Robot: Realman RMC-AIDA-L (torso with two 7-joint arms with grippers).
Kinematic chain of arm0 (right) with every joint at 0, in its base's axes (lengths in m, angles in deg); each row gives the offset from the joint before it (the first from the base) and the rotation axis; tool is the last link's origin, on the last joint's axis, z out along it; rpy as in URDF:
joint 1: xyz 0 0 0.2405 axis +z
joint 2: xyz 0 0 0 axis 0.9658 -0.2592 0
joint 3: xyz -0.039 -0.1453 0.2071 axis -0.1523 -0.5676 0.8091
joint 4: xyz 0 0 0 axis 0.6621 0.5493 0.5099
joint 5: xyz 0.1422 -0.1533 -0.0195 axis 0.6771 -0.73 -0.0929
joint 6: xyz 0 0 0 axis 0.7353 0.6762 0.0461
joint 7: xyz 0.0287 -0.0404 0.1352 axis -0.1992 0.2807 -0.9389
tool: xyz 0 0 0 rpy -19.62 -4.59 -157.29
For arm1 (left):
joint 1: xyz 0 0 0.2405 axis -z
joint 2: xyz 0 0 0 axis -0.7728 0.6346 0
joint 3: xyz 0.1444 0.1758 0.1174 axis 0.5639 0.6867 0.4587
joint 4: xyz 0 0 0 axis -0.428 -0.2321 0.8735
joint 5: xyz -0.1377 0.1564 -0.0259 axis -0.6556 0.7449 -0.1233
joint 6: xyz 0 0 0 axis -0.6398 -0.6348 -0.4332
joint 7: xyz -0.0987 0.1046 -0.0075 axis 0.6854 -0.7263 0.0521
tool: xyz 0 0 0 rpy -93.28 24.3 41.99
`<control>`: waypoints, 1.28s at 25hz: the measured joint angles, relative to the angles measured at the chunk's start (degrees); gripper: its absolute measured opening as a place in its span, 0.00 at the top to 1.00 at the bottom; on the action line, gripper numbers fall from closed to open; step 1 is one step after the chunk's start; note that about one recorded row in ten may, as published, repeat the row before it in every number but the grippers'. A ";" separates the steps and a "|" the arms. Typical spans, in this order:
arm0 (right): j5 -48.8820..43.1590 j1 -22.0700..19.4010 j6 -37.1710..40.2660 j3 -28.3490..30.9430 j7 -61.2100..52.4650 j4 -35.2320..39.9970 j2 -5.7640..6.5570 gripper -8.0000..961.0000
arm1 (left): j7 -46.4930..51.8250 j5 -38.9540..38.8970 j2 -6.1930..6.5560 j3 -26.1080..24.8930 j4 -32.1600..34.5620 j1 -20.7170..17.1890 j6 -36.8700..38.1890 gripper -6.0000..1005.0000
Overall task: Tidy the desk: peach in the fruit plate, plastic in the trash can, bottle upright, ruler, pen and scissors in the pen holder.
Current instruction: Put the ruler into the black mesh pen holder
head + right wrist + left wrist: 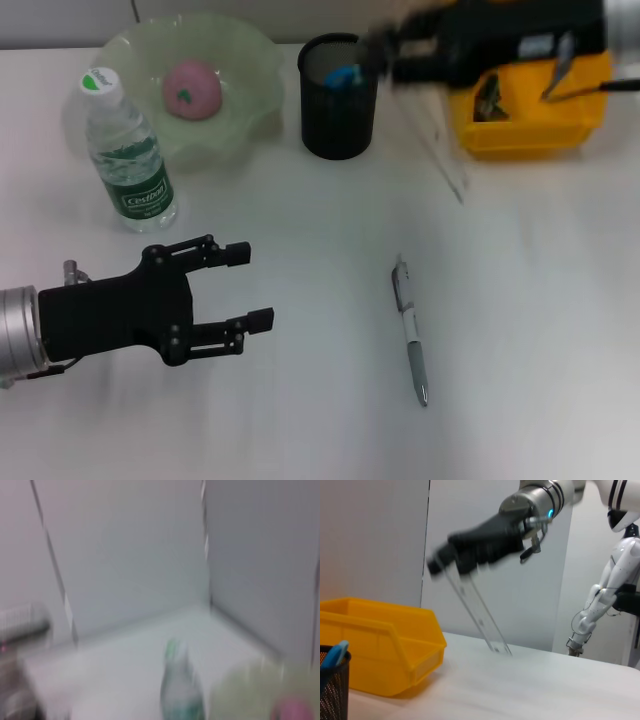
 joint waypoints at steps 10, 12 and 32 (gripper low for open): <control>24.07 0.16 -7.61 7.84 13.75 -22.44 0.54 0.60 | -0.42 -0.52 -0.21 0.49 -2.01 0.22 0.83 0.21; 25.64 1.04 -9.54 7.84 16.07 -24.58 0.02 0.60 | -0.50 -0.61 -0.23 0.50 -2.23 0.23 1.02 0.21; 35.47 17.49 -33.80 7.78 49.27 -46.85 -1.38 0.57 | -2.15 -1.44 -0.25 0.09 -3.98 -0.27 2.46 0.22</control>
